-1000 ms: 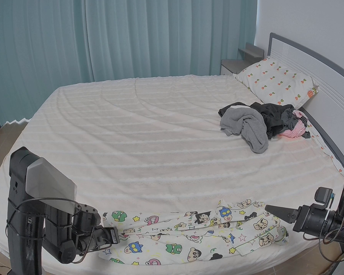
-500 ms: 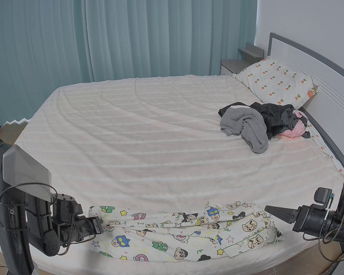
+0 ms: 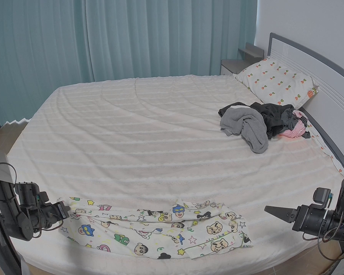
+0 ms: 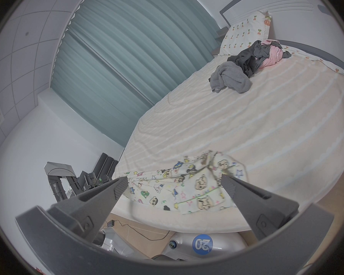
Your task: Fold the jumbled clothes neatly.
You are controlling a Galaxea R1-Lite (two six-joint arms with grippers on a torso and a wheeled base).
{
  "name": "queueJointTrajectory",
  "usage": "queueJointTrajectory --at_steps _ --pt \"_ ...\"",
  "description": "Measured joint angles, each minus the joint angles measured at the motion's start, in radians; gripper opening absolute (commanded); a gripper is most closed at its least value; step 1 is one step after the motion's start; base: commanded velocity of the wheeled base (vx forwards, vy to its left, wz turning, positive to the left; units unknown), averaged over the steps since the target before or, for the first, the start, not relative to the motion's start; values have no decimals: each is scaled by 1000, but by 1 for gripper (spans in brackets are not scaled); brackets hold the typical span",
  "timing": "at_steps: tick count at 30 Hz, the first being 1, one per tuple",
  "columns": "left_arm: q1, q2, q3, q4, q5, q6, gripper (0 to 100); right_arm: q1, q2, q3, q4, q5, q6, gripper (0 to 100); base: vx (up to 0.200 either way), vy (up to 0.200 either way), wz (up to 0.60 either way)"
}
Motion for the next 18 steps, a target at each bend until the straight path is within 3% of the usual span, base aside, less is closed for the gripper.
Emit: queueJointTrajectory --at_steps 5,11,15,18 --pt "109 -78 -106 235 -71 9 0 -7 5 0 0 3 -1 100 0 0 0" --pt "173 -188 -247 551 -127 11 0 -9 8 0 0 5 -2 100 0 0 0" --pt "156 -263 -297 643 -127 11 0 -10 8 0 0 5 -3 100 0 0 0" --pt "83 -299 -301 652 -93 7 0 -11 8 0 0 5 -3 100 0 0 0"
